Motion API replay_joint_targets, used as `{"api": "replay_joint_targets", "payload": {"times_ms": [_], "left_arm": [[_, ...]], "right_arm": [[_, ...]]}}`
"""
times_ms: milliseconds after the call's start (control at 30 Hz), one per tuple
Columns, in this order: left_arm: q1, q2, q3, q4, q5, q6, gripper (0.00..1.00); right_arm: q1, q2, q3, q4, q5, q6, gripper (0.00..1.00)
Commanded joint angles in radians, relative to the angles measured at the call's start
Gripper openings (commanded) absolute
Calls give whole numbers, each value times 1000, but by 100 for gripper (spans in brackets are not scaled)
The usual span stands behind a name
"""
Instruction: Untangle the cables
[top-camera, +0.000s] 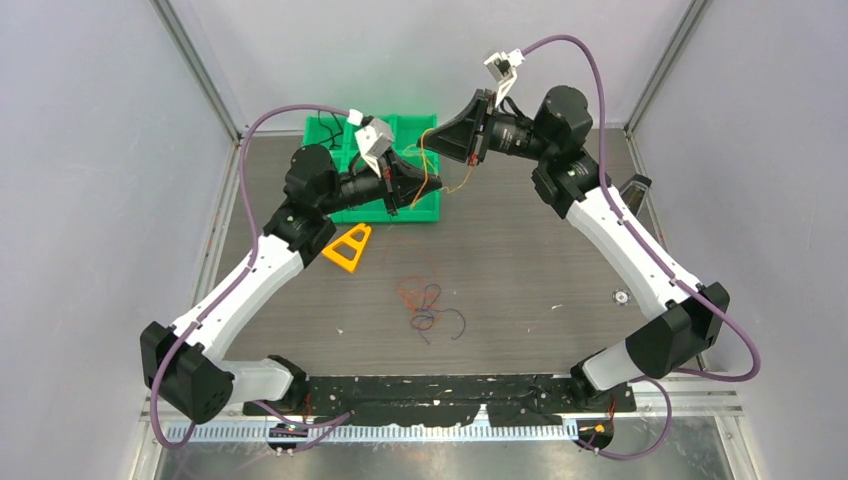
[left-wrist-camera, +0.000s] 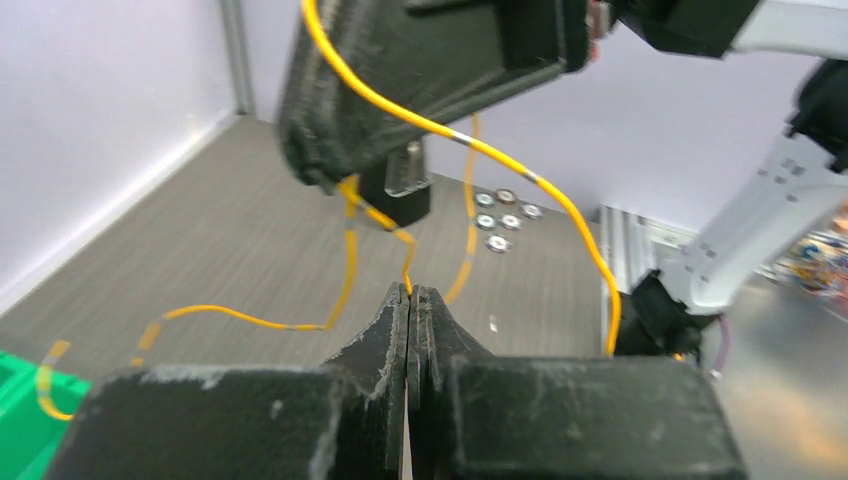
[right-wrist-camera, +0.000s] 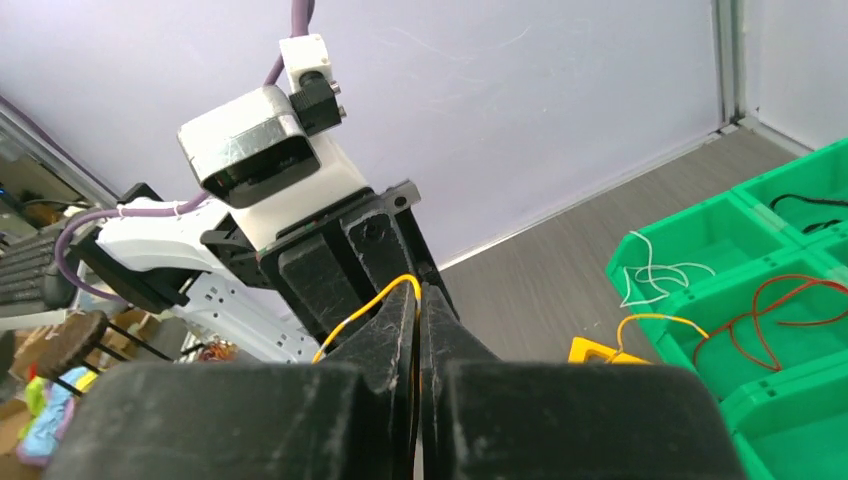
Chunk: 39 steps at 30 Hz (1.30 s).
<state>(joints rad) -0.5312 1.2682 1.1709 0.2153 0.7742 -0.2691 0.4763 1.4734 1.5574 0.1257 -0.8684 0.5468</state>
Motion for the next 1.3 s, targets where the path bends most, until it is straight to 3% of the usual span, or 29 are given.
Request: {"api": "replay_joint_targets", "payload": {"times_ms": [0,333,367,433,467,533,633,733,800,900,967,1100,1267], "left_arm": [[-4,-28,18,42,-183,91,0],[-71,26,127,-47,-146,171,0],[-66,17,143,-106,-122,191,11],[-28,-18,188,-324,-7,276,51],[7,-37,216,-443,72,333,63],[115,-83,274,-667,151,431,73],[260,-151,322,-951,211,676,77],[290,-167,379,-1097,106,855,81],[290,-142,443,-1095,152,808,81],[268,-85,493,-943,258,462,81],[245,-48,513,-853,279,342,84],[156,3,535,-861,214,327,85],[51,66,568,-1001,154,403,82]], "right_arm": [[-13,-16,-44,233,-19,205,5],[-11,-10,-71,306,-46,269,6],[-16,-11,-70,303,-68,262,5],[-36,-25,-62,239,-93,209,6],[-50,-32,-52,198,-99,126,5],[-66,-66,-41,34,-110,-44,5],[-69,-121,-44,-225,-120,-306,5],[-67,-135,-38,-367,-125,-452,5],[-59,-125,-18,-450,-127,-544,5],[-21,-105,33,-576,-126,-685,5],[13,-88,71,-665,-116,-777,5],[71,-76,113,-766,-76,-873,5],[113,-59,166,-844,-31,-941,5]]}}
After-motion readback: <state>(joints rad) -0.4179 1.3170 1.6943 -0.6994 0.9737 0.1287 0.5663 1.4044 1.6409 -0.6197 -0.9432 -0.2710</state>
